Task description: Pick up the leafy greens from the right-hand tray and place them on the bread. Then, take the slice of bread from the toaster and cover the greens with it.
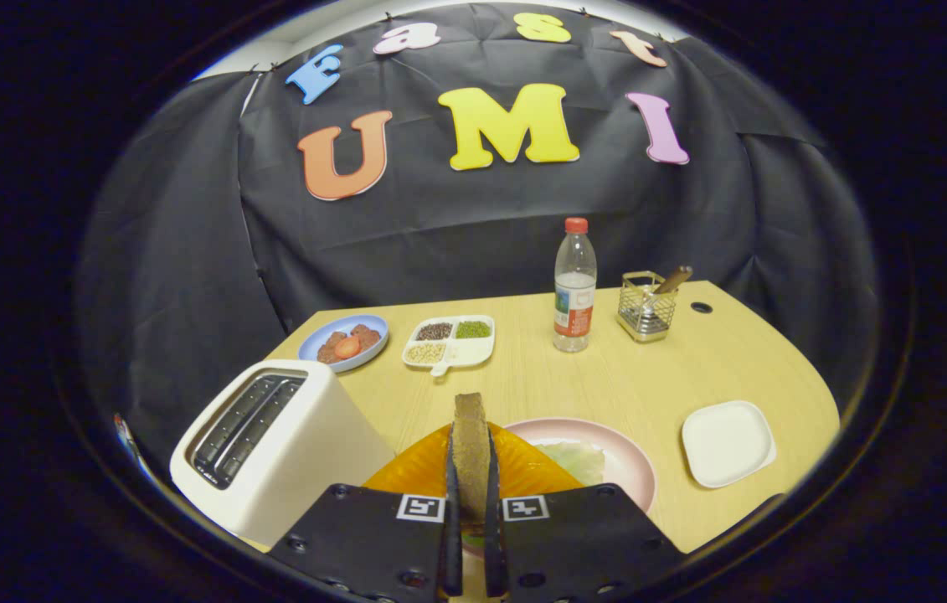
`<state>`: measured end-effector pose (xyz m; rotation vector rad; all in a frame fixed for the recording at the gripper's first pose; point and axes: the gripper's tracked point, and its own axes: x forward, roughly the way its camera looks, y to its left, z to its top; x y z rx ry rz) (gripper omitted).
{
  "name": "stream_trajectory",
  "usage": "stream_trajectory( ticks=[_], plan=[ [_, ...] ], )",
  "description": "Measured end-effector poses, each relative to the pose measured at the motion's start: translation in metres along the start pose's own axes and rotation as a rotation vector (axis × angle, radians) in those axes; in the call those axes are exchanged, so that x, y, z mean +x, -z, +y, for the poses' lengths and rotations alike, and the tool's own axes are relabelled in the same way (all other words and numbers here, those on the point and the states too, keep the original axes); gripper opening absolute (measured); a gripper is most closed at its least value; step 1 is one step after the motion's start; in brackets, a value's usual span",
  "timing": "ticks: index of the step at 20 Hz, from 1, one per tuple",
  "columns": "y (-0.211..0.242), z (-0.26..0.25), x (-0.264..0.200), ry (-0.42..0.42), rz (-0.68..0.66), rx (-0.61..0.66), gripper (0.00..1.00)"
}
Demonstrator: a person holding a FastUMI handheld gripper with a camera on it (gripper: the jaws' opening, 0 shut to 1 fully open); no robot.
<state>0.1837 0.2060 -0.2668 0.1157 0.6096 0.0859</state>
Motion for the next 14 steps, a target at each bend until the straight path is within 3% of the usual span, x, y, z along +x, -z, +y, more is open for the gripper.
stream_trajectory(
  ticks=[4, 13, 14],
  plan=[
    [0.002, -0.021, 0.004, -0.001, -0.007, 0.039, 0.1],
    [0.017, -0.063, 0.015, 0.069, 0.035, -0.014, 0.13],
    [0.02, -0.067, 0.016, 0.073, 0.047, -0.016, 0.2]
  ],
)
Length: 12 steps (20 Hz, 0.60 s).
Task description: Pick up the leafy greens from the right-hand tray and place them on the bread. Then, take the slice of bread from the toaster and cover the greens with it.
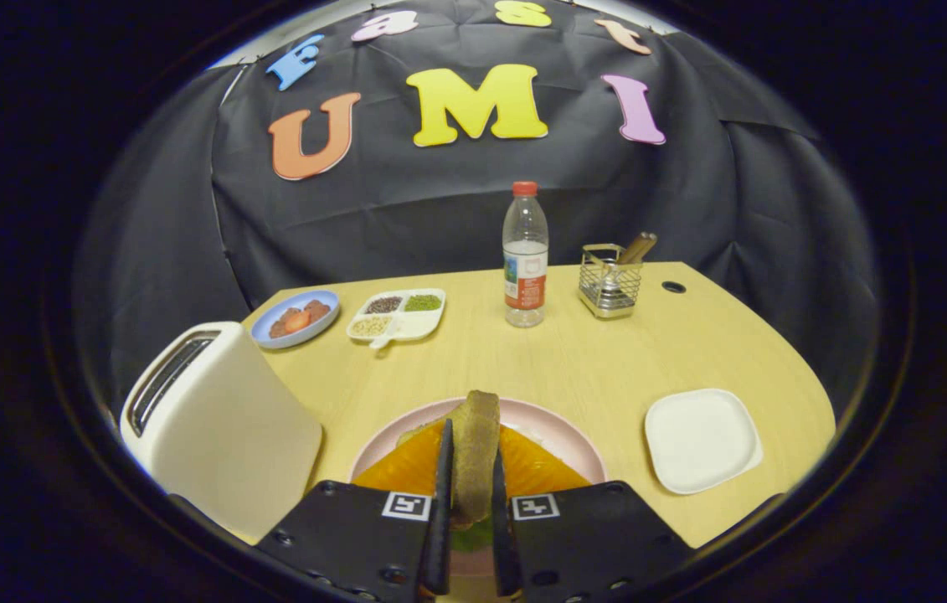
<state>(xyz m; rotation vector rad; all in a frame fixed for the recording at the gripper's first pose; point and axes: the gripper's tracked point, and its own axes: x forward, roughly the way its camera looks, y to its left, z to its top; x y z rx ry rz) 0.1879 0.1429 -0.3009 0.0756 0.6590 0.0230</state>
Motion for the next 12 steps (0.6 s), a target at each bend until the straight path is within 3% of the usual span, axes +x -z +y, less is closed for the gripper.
stream_trajectory(
  ticks=[2, 4, 6, 8, 11, 12],
  plan=[
    [0.006, -0.009, 0.004, 0.013, 0.02, -0.001, 0.2],
    [0.013, -0.022, 0.007, 0.049, 0.046, -0.007, 0.4],
    [0.015, -0.03, 0.007, 0.072, 0.062, -0.013, 0.45],
    [0.02, -0.04, 0.006, 0.105, 0.091, -0.038, 0.66],
    [0.018, -0.048, -0.007, 0.136, 0.079, -0.066, 0.68],
    [0.014, -0.05, -0.016, 0.14, 0.059, -0.071, 0.81]
  ],
)
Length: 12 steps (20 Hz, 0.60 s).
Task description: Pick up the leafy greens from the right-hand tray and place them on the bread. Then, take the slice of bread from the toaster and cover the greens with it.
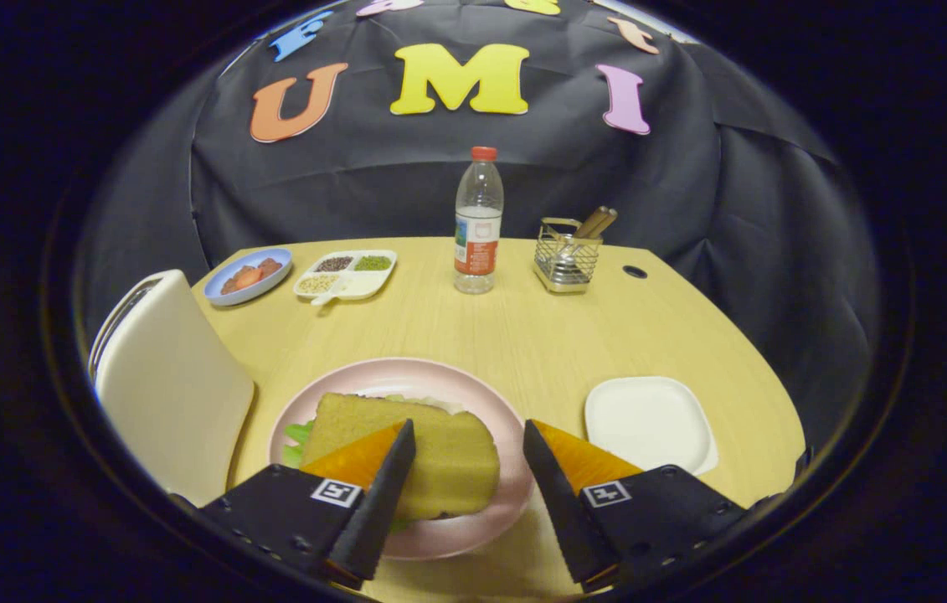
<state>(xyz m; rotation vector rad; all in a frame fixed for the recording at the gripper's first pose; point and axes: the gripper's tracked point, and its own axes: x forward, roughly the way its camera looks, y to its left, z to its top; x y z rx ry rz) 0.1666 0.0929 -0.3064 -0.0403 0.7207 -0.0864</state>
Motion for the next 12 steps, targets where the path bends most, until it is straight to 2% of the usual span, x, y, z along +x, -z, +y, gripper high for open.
stream_trajectory(
  ticks=[2, 12],
  plan=[
    [-0.01, -0.005, -0.02, 0.001, -0.056, -0.001, 0.93],
    [-0.056, -0.02, -0.165, -0.002, -0.422, 0.029, 0.96]
  ],
)
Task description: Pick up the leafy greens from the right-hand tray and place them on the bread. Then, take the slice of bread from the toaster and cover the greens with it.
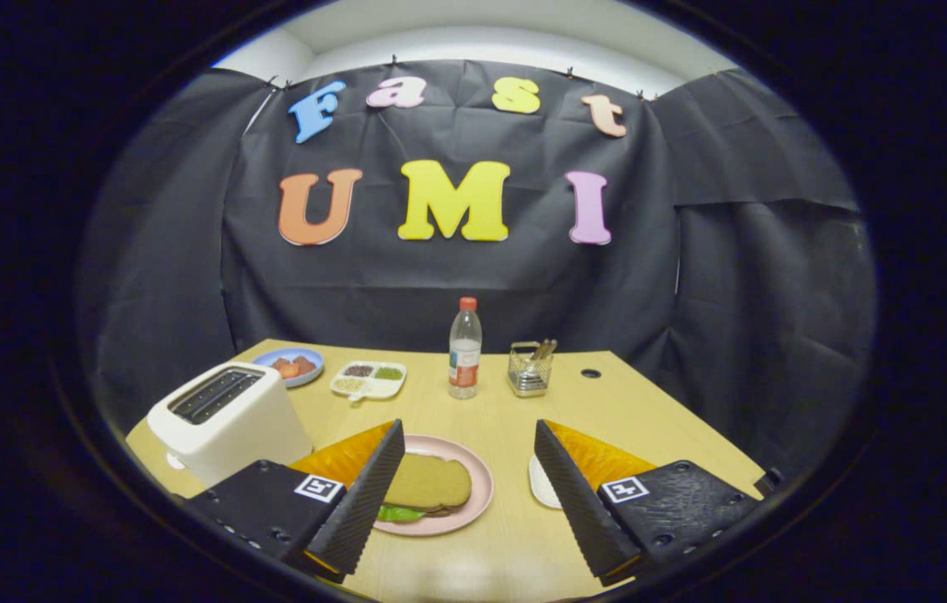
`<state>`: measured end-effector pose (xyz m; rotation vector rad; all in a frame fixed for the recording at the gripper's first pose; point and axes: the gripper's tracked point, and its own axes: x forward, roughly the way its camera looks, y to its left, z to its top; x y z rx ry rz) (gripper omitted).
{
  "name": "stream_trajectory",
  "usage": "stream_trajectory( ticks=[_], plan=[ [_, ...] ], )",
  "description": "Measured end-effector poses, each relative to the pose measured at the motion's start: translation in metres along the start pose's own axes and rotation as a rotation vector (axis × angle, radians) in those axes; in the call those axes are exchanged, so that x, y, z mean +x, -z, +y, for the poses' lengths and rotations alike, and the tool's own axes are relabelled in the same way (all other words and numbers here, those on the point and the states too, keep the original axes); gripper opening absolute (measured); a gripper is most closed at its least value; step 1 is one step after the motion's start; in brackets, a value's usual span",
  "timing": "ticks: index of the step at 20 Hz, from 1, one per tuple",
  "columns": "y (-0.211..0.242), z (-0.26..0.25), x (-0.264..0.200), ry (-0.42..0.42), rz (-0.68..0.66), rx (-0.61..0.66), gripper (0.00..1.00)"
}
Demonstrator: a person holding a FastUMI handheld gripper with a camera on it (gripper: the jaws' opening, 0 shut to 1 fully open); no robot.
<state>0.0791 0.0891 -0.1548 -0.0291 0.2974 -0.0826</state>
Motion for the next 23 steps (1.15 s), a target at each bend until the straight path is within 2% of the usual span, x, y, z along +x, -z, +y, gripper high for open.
stream_trajectory(
  ticks=[6, 10, 14, 23],
  plan=[
    [-0.048, 0.0, -0.083, -0.015, -0.257, -0.019, 0.96],
    [-0.058, 0.004, -0.134, -0.073, -0.356, 0.03, 0.95],
    [-0.049, 0.002, -0.157, -0.105, -0.342, 0.049, 0.95],
    [-0.046, -0.001, -0.172, -0.085, -0.336, 0.017, 0.95]
  ],
)
